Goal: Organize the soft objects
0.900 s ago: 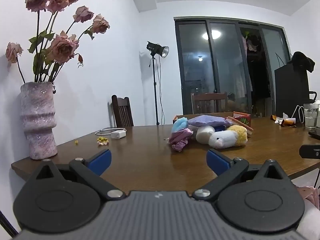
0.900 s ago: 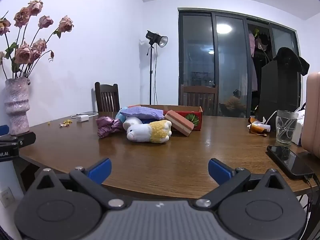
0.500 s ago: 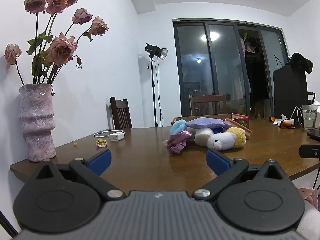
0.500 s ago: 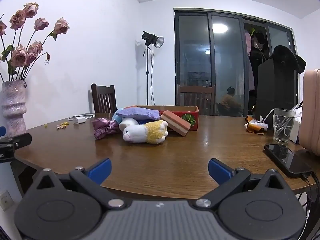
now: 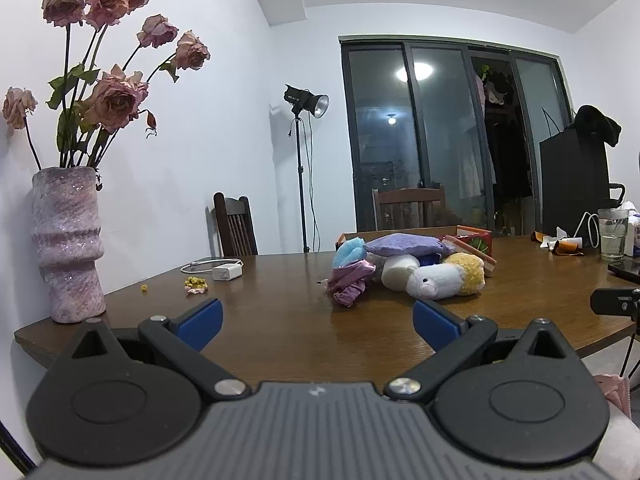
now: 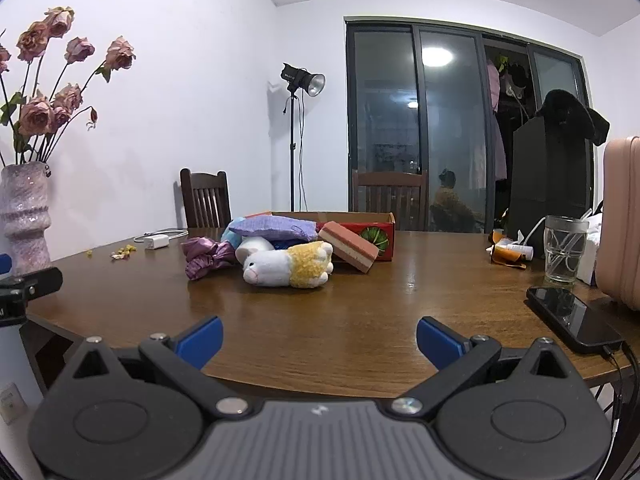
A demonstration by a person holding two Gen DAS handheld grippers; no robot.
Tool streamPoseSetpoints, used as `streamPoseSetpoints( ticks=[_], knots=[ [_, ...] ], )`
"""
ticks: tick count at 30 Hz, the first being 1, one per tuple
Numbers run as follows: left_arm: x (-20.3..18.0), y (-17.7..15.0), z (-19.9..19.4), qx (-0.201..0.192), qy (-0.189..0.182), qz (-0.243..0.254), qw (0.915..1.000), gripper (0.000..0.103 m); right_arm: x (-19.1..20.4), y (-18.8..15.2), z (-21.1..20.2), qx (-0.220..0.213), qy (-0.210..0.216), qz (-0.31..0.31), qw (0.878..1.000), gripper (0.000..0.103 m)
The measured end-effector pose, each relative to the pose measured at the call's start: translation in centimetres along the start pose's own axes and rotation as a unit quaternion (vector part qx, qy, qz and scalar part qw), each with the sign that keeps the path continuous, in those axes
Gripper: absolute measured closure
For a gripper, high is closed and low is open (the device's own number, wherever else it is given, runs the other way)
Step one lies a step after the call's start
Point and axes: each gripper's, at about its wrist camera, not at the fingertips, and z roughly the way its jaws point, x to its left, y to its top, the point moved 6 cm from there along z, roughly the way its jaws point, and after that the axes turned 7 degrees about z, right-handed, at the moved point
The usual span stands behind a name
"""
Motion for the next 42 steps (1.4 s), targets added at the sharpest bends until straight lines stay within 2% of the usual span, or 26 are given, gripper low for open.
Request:
streamPoseSetpoints(
  ticks=[42],
  knots=[
    [0.28, -0.18, 0.06, 0.007, -0.001, -0.009, 0.9999, 0.0, -0.15, -0.22, -0.05, -0.001, 0.0, 0.009, 1.0, 0.0]
  ],
)
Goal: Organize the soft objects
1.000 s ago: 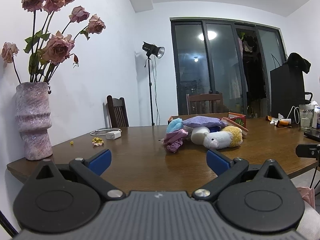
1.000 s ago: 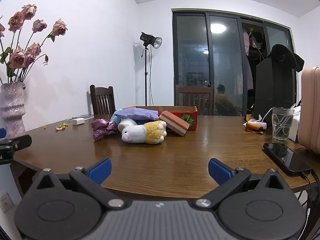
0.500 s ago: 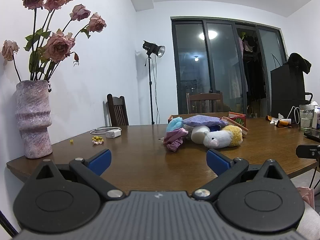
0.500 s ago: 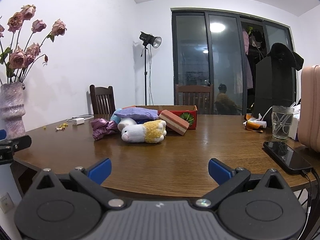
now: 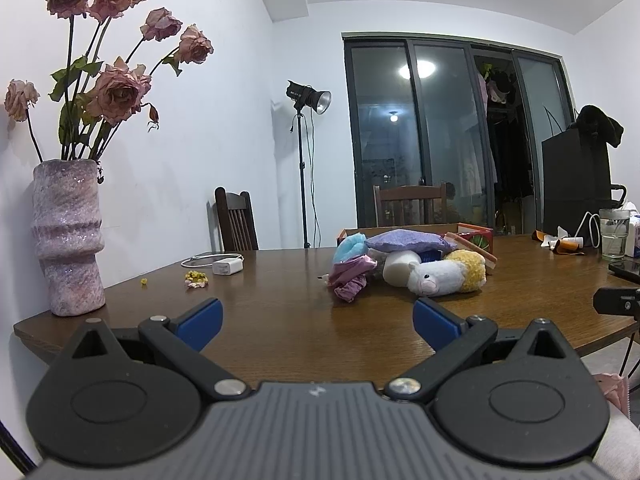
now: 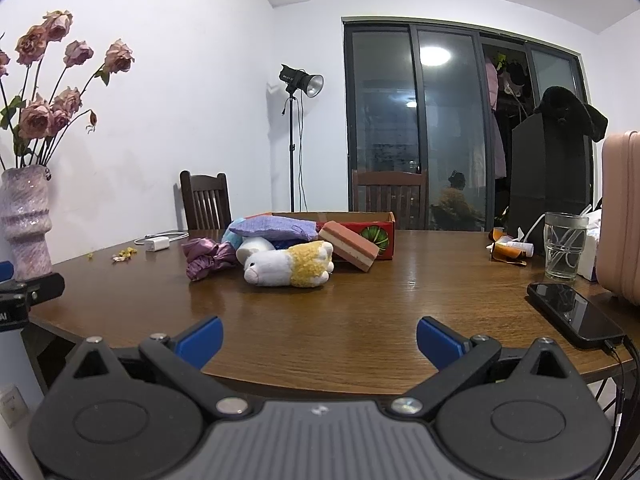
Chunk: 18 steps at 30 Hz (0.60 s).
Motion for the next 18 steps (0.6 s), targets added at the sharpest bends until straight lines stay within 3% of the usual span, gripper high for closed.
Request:
streamPoseSetpoints(
  ticks=[18],
  knots=[
    [0.21, -0.08, 0.07, 0.003, 0.001, -0.002, 1.0, 0.0, 0.06, -0.06, -0.12, 0.0, 0.002, -0.001, 1.0, 0.0]
  ],
)
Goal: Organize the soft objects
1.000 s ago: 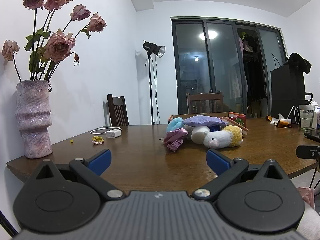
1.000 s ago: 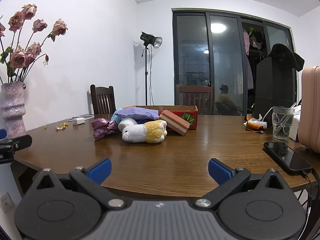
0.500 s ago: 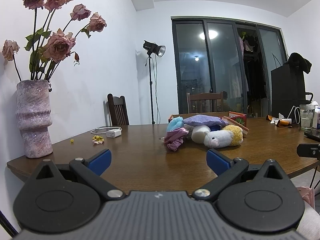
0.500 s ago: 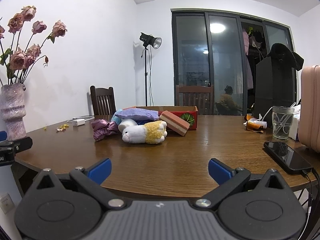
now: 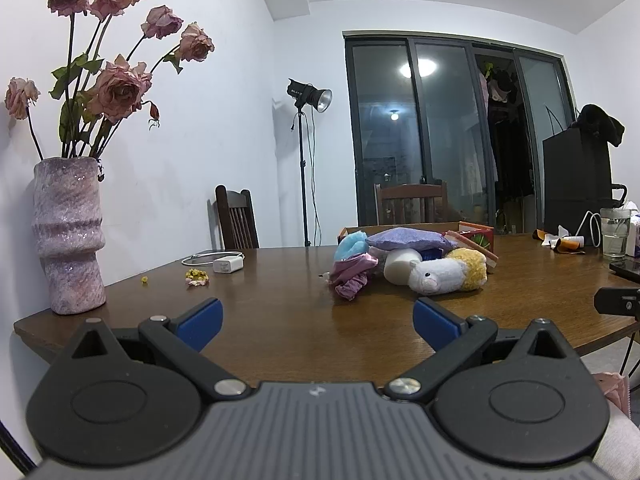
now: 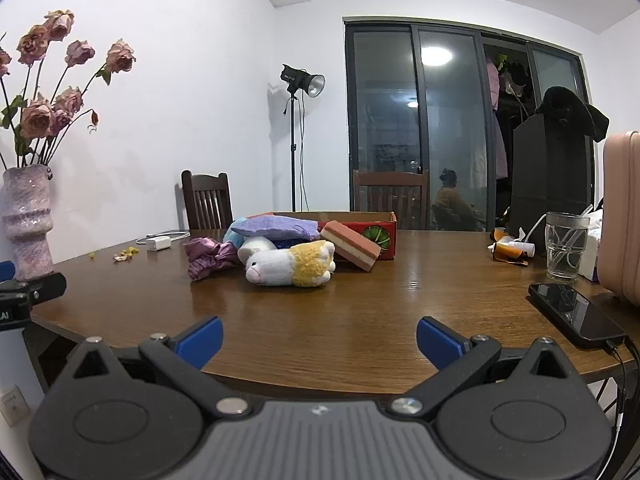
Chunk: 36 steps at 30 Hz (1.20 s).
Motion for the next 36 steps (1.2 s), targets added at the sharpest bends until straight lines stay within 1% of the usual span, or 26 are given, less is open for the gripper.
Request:
streamPoseSetpoints(
  ticks=[10, 13, 15, 17, 18, 23, 25, 27, 28, 30, 31, 32, 33, 34, 35, 36],
  knots=[
    [0.1, 0.1, 0.3, 0.0, 0.0, 0.0, 1.0, 0.0, 0.0, 0.1, 0.0, -0.002, 0.001, -0.004, 1.0, 0.0],
    [0.0, 1.1, 1.2, -0.015, 0.001, -0.001, 0.9999, 0.0, -0.8, 0.8, 0.2, -0.011, 0.0, 0.003, 1.0, 0.0],
    [-0.2, 1.9, 2.3, -0.021, -0.002, 0.005, 0.9998, 0.0, -1.6, 1.6, 0.9, -0.015, 0.003, 0.016, 1.0, 0.0],
    [-0.5, 2.6, 4.0, -0.017, -0.016, 0.013, 0.9997, 0.0, -2.4, 2.5, 1.8, -0.022, -0.004, 0.026, 0.999, 0.0],
    [-0.6, 2.8, 4.8, -0.014, -0.018, 0.009, 0.9997, 0.0, -2.7, 2.9, 2.5, -0.024, -0.004, 0.032, 0.999, 0.0],
    [-0.5, 4.5, 9.7, 0.017, -0.04, -0.04, 0.9983, 0.0, -3.6, 5.2, 6.8, -0.018, 0.004, 0.055, 0.998, 0.0],
    [-0.7, 4.9, 11.7, 0.039, -0.048, -0.051, 0.9968, 0.0, -3.5, 5.9, 8.9, -0.01, 0.011, 0.063, 0.998, 0.0],
    [-1.2, 5.1, 13.8, 0.068, -0.069, -0.066, 0.9931, 0.001, -3.2, 6.5, 11.1, -0.005, 0.037, 0.069, 0.997, 0.0],
    [-1.4, 5.2, 14.9, 0.082, -0.085, -0.078, 0.9899, 0.004, -3.0, 6.5, 12.1, 0.003, 0.048, 0.076, 0.996, 0.0],
    [-2.2, 5.1, 16.6, 0.11, -0.117, -0.101, 0.9819, 0.012, -2.8, 6.6, 14.8, 0.057, 0.064, 0.085, 0.993, 0.0],
    [-2.8, 5.0, 17.5, 0.125, -0.135, -0.111, 0.9766, 0.019, -2.5, 6.7, 16.2, 0.084, 0.074, 0.086, 0.99, 0.0],
    [-3.4, 4.8, 18.5, 0.136, -0.153, -0.122, 0.9711, 0.025, -2.4, 6.8, 17.2, 0.093, 0.081, 0.088, 0.988, 0.0],
    [-4.0, 4.5, 19.5, 0.146, -0.167, -0.131, 0.9662, 0.027, -2.2, 6.8, 17.8, 0.095, 0.085, 0.088, 0.988, 0.001],
    [-4.4, 4.2, 20.3, 0.154, -0.173, -0.135, 0.9633, 0.029, -2.2, 7.0, 18.8, 0.098, 0.086, 0.087, 0.988, 0.003],
    [-4.8, 4.0, 21.3, 0.161, -0.179, -0.139, 0.9605, 0.029, -2.1, 7.2, 19.9, 0.106, 0.088, 0.085, 0.987, 0.009],
    [-5.1, 3.9, 22.3, 0.167, -0.183, -0.146, 0.9578, 0.03, -2.0, 7.4, 20.9, 0.116, 0.091, 0.087, 0.985, 0.028]
  ],
)
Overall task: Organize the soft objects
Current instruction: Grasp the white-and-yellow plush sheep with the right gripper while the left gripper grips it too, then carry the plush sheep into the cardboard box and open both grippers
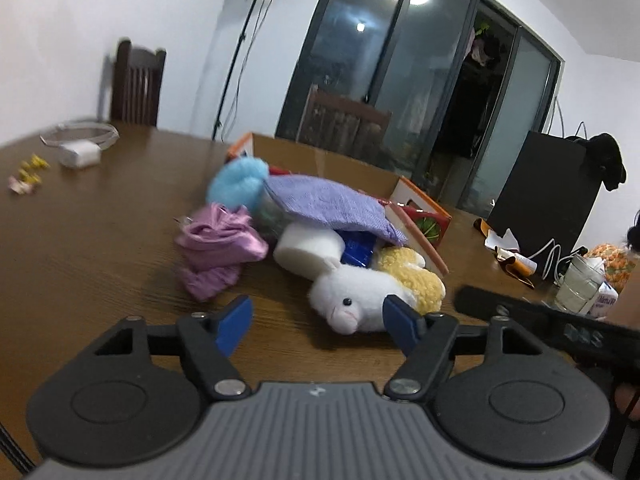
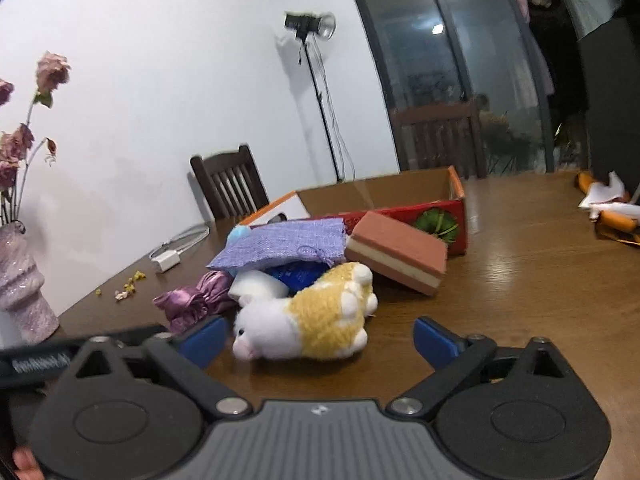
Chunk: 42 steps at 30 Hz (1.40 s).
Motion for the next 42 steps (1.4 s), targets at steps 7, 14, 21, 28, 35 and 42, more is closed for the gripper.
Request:
streamPoseSetpoints(
  ticks=[7, 14, 21, 28, 35, 42],
  knots=[
    [-0.4, 0.8, 5.7, 0.03, -0.037, -0.052, 0.9975, 0.038, -1.5, 2.3, 6.0, 0.025, -0.002, 0.029, 0.999, 0.053],
    [-0.6, -0.8, 5.1, 0.057, -0.083, -0.101, 0.9898, 0.054, -2.2, 1.1, 6.4, 0.046, 0.032, 0.088, 0.995, 0.059],
    [-2.6, -3.3, -0.9, 0.08, -0.11, -0.093, 0.9864, 0.054, -1.6, -2.2, 0.1, 0.05, 0.035, 0.108, 0.992, 0.059],
    [-3.8, -4.6, -4.4, 0.067, -0.107, -0.064, 0.99, 0.039, -0.6, -3.9, -5.0, 0.043, 0.033, 0.091, 0.994, 0.05],
    [-2.8, -4.7, -2.9, 0.073, -0.09, -0.07, 0.9908, 0.037, -0.9, -4.3, -5.1, 0.039, 0.025, 0.107, 0.993, 0.043],
    [-3.3, -3.2, -1.8, 0.076, -0.133, -0.092, 0.9838, 0.057, -1.6, -4.4, -3.8, 0.049, 0.035, 0.135, 0.989, 0.055]
  ],
)
